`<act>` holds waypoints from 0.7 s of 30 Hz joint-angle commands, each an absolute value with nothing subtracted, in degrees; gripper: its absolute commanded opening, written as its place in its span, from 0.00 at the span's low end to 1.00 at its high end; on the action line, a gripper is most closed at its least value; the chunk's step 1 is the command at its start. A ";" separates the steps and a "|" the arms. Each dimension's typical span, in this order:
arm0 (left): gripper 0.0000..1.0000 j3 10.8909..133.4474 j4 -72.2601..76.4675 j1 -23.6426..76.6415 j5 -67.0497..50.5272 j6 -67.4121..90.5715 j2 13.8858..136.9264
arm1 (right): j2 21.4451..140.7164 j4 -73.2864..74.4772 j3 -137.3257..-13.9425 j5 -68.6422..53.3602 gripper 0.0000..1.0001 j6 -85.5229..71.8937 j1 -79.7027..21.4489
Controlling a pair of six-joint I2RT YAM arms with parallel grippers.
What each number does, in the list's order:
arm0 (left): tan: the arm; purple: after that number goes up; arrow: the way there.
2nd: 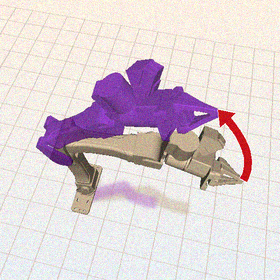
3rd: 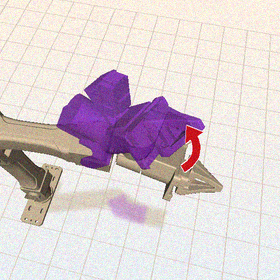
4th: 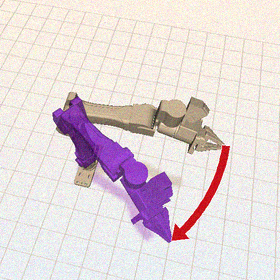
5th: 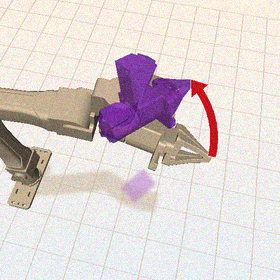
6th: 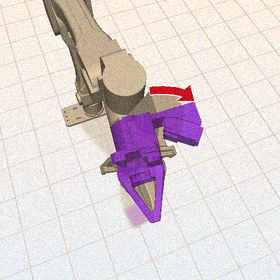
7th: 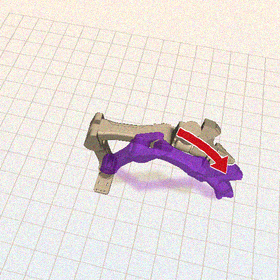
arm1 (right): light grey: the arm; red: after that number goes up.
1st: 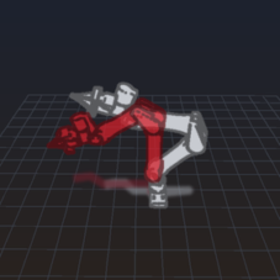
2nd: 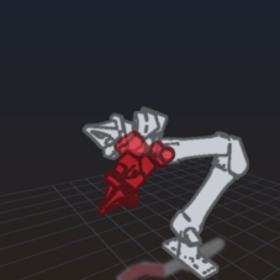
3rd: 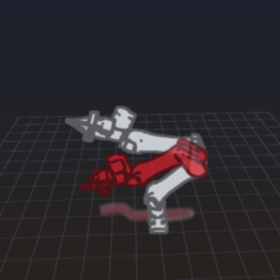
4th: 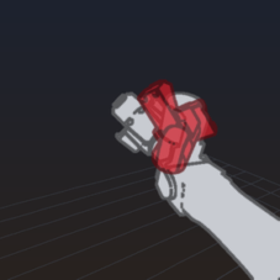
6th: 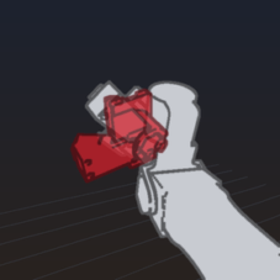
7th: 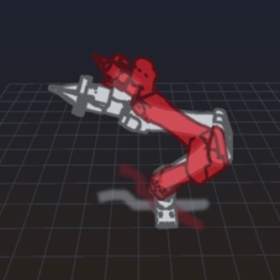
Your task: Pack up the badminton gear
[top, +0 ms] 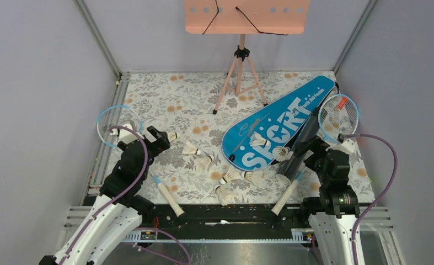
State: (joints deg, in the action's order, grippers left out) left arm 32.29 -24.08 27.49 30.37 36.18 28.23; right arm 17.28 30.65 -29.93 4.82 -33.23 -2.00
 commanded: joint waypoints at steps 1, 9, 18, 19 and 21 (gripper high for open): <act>0.99 34.18 -21.67 27.33 29.50 35.42 28.12 | 18.01 29.00 -31.52 4.34 0.99 -32.39 -2.28; 0.99 32.91 -17.03 27.33 26.41 34.93 29.18 | 33.77 27.57 -33.38 5.98 0.99 -32.21 -2.29; 0.99 31.79 -14.35 27.33 25.28 34.59 31.44 | 63.21 23.29 -40.47 17.26 0.95 -34.51 -2.29; 0.99 31.69 -14.21 27.32 25.54 34.60 31.46 | 65.46 22.76 -41.01 17.79 0.93 -34.86 -2.27; 0.99 31.56 -14.33 27.31 26.04 34.53 31.60 | 69.83 22.59 -42.51 18.63 0.91 -35.51 -2.23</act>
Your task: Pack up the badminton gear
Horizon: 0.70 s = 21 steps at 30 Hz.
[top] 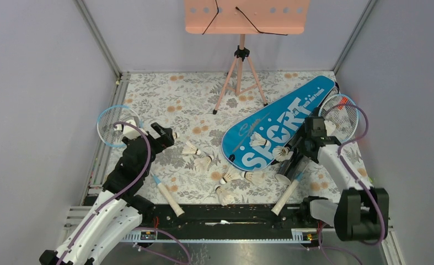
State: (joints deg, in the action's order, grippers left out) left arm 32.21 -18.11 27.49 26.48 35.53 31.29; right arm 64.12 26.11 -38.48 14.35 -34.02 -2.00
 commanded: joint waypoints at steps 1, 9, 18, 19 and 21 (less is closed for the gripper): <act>0.99 31.62 -14.52 27.33 26.29 34.53 31.55 | 71.71 22.35 -43.01 18.90 0.89 -35.74 -2.28; 0.99 31.29 -14.20 27.33 26.53 34.57 30.75 | 82.83 22.24 -46.20 18.54 0.82 -37.34 -2.29; 0.99 31.53 -14.04 27.33 21.95 33.68 30.30 | 70.00 21.83 -43.41 14.88 0.52 -34.52 -2.28; 0.99 31.55 -13.65 27.33 20.20 33.36 30.18 | 68.04 21.42 -42.56 13.59 0.52 -33.87 -2.29; 0.99 31.64 -12.52 27.33 15.69 32.44 30.12 | 60.25 19.53 -40.68 9.50 0.51 -32.40 -2.29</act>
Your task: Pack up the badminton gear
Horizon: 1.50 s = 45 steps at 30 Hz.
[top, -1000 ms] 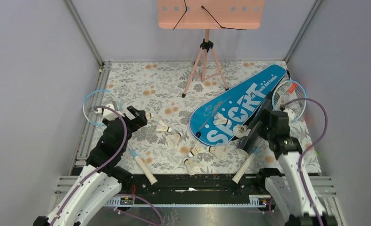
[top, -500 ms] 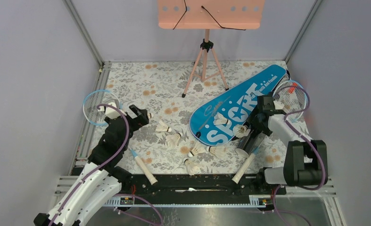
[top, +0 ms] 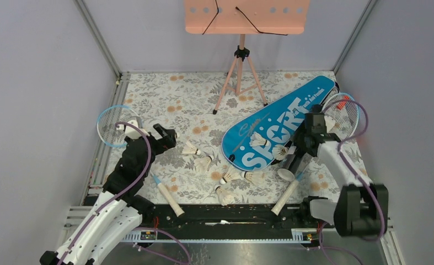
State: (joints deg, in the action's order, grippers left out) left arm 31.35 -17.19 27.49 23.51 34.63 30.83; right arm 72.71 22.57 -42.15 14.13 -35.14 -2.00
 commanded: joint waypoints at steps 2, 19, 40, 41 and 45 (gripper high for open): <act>0.99 31.56 -10.24 27.31 9.05 30.92 30.44 | 53.32 15.46 -38.42 1.66 0.50 -28.71 -2.34; 0.99 35.17 31.53 30.55 -35.02 44.44 50.31 | 32.39 -32.19 -26.70 -35.76 0.45 -31.66 -15.02; 0.99 42.67 29.35 51.59 12.48 39.10 60.97 | 47.89 -39.72 -29.95 -8.21 0.44 -17.09 -44.78; 0.99 43.16 29.42 51.59 12.03 39.11 61.87 | 48.42 -39.78 -30.31 -7.45 0.44 -16.21 -45.65; 0.90 44.16 29.75 52.12 9.51 39.11 64.09 | 50.32 -40.88 -30.56 -1.44 0.45 -14.32 -48.68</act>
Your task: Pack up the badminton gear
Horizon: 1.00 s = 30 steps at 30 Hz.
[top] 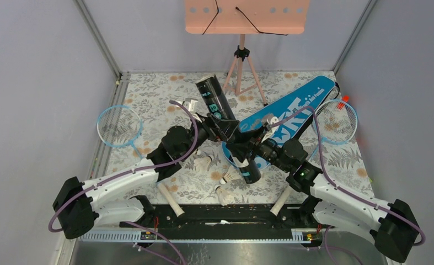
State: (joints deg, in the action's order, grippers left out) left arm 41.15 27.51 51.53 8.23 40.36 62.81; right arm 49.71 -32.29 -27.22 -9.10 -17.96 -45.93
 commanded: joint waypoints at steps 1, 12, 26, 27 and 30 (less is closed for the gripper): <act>0.87 44.02 29.98 52.35 9.33 39.16 64.23 | 50.60 -42.05 -30.11 0.36 0.45 -14.47 -49.15; 0.45 42.38 27.33 52.87 7.94 15.94 59.98 | 46.95 -28.29 -32.02 -1.92 0.80 -16.16 -50.10; 0.29 36.51 -0.32 52.87 -3.37 -29.41 44.40 | 24.31 12.90 -39.51 -11.09 1.00 -20.13 -50.09; 0.29 37.10 -4.65 52.91 -5.79 -30.48 43.35 | 24.22 14.87 -41.64 -11.94 1.00 -20.29 -50.10; 0.29 37.42 -11.78 52.84 -8.47 -32.31 41.25 | 24.08 18.21 -44.56 -15.00 1.00 -22.00 -50.10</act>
State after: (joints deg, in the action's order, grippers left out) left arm 35.59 0.54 52.86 0.45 -23.94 44.01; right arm 24.58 10.02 -39.07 -9.69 -20.05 -50.00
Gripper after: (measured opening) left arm 0.668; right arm 0.993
